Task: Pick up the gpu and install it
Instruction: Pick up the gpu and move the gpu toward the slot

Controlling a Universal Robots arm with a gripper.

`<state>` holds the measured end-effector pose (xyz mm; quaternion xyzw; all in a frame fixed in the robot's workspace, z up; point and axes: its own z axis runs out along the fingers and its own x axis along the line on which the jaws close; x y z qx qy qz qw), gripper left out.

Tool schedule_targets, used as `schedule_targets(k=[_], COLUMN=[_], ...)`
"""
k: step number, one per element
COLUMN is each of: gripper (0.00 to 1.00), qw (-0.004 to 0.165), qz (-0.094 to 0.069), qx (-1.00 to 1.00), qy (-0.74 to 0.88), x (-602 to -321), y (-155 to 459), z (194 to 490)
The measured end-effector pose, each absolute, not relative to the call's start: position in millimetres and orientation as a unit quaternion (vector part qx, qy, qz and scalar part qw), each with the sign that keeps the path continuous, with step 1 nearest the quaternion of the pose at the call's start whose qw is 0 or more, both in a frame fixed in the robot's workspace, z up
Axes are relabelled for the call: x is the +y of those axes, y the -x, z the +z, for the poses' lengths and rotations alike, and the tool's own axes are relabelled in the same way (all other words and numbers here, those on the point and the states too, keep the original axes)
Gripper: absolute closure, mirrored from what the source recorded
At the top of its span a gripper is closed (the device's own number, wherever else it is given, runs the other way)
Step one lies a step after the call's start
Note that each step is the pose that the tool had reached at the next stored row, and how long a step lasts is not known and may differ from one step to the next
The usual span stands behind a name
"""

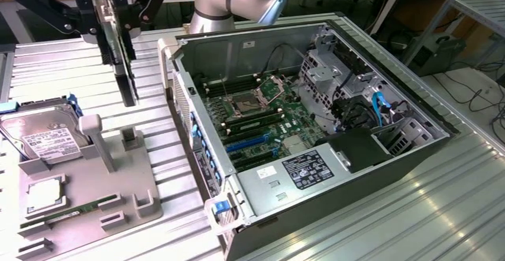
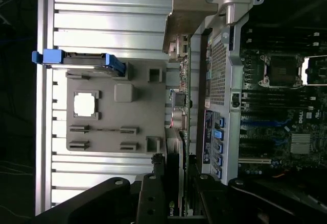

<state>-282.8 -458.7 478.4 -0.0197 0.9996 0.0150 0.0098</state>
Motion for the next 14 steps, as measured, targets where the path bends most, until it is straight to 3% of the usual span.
schedule_targets(k=[14], gripper=[0.73], qw=[0.010], qz=[0.015], qx=[1.000], qy=[0.020], x=[-458.7], y=[278.8], z=[478.4])
